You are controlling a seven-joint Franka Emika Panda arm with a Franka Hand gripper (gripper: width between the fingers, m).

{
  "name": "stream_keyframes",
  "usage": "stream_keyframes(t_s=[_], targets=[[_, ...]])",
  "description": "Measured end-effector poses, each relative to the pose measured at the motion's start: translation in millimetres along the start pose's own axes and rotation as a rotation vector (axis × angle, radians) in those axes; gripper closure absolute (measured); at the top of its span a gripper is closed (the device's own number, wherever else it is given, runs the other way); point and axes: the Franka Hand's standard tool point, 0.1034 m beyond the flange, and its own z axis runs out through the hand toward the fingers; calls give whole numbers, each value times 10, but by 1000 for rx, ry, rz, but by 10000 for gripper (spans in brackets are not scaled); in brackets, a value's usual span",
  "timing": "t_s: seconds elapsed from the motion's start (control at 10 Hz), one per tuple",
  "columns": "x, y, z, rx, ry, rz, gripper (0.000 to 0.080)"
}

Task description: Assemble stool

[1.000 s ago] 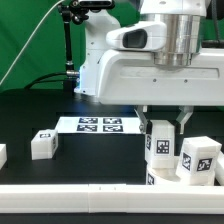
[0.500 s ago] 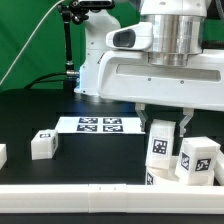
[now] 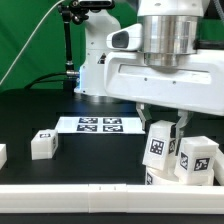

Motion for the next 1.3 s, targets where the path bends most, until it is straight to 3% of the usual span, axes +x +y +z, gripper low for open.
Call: stream_keyframes(t_s=[0.3, 0.8, 1.3], targets=[[1, -28, 8, 65, -1, 316, 462], [7, -43, 7, 124, -73, 742, 462], [-28, -81, 12, 126, -99, 1061, 462]])
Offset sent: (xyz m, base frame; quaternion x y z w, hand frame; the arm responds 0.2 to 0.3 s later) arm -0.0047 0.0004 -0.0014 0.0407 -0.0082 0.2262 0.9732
